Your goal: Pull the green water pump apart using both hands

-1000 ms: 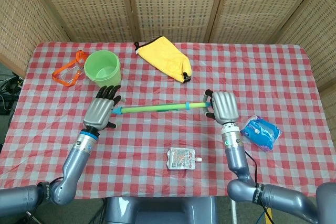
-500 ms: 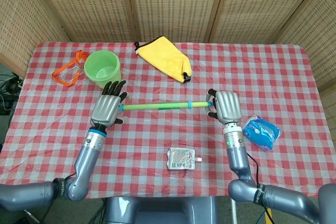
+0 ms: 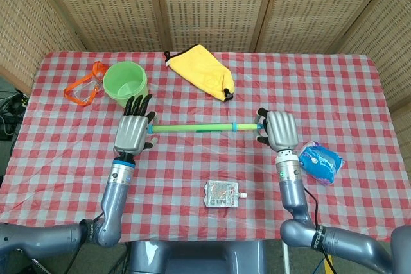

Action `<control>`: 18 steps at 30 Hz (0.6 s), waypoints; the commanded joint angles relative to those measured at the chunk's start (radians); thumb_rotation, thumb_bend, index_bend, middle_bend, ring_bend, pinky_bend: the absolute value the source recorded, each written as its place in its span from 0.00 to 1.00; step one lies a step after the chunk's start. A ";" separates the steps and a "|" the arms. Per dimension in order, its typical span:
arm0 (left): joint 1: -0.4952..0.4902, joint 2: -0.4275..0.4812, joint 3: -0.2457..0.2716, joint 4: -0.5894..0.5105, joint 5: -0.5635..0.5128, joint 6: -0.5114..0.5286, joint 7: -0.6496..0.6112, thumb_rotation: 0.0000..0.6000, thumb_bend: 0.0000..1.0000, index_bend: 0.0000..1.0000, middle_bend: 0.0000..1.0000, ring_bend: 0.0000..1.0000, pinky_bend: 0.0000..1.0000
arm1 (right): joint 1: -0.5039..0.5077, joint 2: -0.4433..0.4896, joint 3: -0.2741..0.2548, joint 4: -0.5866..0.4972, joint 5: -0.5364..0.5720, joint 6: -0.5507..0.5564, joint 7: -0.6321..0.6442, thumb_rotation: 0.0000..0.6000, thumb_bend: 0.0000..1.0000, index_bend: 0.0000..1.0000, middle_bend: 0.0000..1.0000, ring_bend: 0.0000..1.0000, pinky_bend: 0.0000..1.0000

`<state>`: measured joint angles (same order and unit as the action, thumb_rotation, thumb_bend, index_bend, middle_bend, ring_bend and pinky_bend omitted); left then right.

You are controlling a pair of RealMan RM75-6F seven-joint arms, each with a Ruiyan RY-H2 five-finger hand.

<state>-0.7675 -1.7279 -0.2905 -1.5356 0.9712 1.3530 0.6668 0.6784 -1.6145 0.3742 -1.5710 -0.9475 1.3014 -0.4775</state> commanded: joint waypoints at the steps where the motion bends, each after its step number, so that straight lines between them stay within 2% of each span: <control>1: -0.001 -0.020 0.002 0.029 0.023 0.019 0.006 1.00 0.18 0.46 0.00 0.00 0.00 | -0.001 0.001 0.000 -0.003 0.000 0.001 0.001 1.00 0.60 0.84 1.00 1.00 0.93; 11: -0.006 -0.061 0.001 0.095 0.051 0.017 0.004 1.00 0.18 0.46 0.00 0.00 0.00 | -0.003 0.005 0.003 -0.015 0.008 0.004 -0.003 1.00 0.60 0.84 1.00 1.00 0.93; 15: -0.008 -0.070 -0.005 0.100 0.048 0.006 0.004 1.00 0.25 0.47 0.00 0.00 0.00 | -0.003 0.007 0.002 -0.016 0.008 0.004 -0.004 1.00 0.60 0.84 1.00 1.00 0.93; 18: -0.008 -0.077 -0.004 0.105 0.055 0.005 0.004 1.00 0.27 0.47 0.00 0.00 0.00 | -0.004 0.007 0.000 -0.015 0.007 0.005 -0.003 1.00 0.60 0.84 1.00 1.00 0.93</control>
<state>-0.7755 -1.8042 -0.2951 -1.4311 1.0258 1.3578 0.6708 0.6744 -1.6076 0.3747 -1.5863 -0.9404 1.3059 -0.4809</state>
